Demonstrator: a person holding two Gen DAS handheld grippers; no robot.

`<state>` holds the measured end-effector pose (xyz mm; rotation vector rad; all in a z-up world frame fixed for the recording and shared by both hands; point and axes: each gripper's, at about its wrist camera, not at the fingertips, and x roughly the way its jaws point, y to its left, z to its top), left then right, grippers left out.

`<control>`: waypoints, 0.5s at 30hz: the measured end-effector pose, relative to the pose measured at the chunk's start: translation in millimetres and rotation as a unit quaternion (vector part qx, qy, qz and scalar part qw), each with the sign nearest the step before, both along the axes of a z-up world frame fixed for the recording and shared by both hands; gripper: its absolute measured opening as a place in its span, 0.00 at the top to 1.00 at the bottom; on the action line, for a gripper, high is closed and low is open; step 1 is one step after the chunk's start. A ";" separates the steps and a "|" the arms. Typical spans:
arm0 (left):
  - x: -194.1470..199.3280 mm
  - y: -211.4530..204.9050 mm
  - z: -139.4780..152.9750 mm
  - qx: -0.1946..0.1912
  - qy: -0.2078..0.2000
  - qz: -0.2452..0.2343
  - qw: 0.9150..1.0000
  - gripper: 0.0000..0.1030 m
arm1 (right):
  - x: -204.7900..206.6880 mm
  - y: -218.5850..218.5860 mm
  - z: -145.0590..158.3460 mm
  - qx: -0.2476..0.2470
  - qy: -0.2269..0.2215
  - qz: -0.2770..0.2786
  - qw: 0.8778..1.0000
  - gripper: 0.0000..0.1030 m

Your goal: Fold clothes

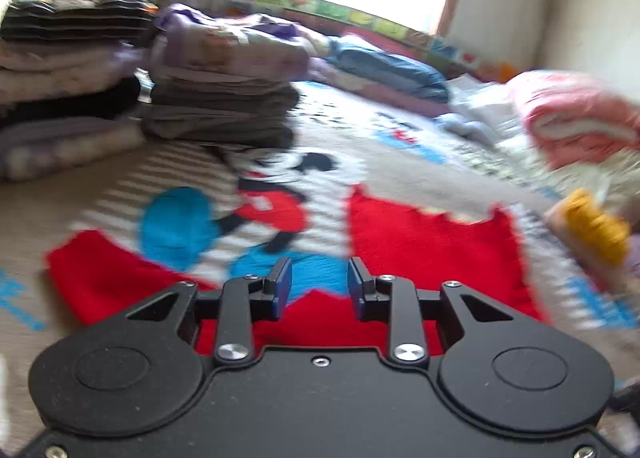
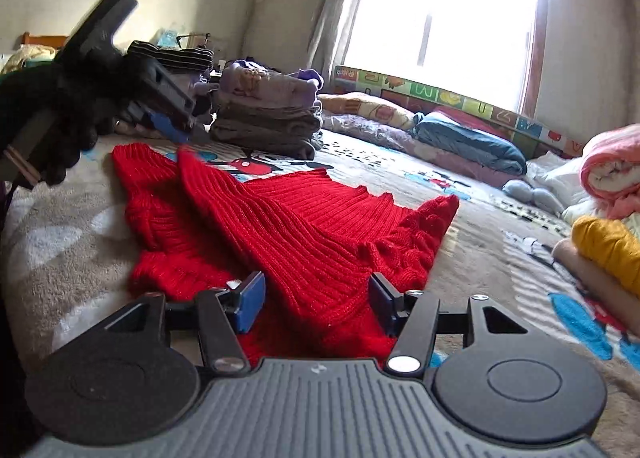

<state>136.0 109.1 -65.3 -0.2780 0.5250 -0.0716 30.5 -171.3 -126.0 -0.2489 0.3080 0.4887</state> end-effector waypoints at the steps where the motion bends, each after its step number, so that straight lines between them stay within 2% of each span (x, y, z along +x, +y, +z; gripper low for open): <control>1: 3.6 -3.9 4.4 -0.017 0.000 -0.015 1.000 0.73 | 1.3 -0.8 -1.4 0.003 0.005 0.001 1.000 0.44; 4: 28.0 -44.1 14.5 -0.016 0.003 -0.079 0.997 0.73 | 5.6 -3.9 -5.1 0.010 0.029 0.005 1.000 0.44; 5: 36.2 -57.8 17.8 -0.015 0.005 -0.100 0.995 0.68 | 6.9 -5.2 -6.2 0.013 0.038 0.005 0.999 0.44; 6: 49.2 -73.8 20.2 -0.014 0.009 -0.121 0.992 0.58 | 7.1 -6.9 -6.0 0.019 0.040 0.006 0.999 0.44; 7: 62.6 -90.0 22.4 -0.013 0.014 -0.143 0.990 0.55 | 7.3 -7.8 -6.1 0.023 0.042 0.008 0.999 0.44; 11: 121.6 -147.2 19.6 0.006 0.040 -0.188 0.981 0.55 | 10.2 -9.7 -9.2 0.037 0.054 0.013 0.998 0.44; 15: 169.8 -196.4 8.0 0.040 0.070 -0.200 0.977 0.55 | 13.1 -11.2 -10.4 0.045 0.069 0.017 0.996 0.44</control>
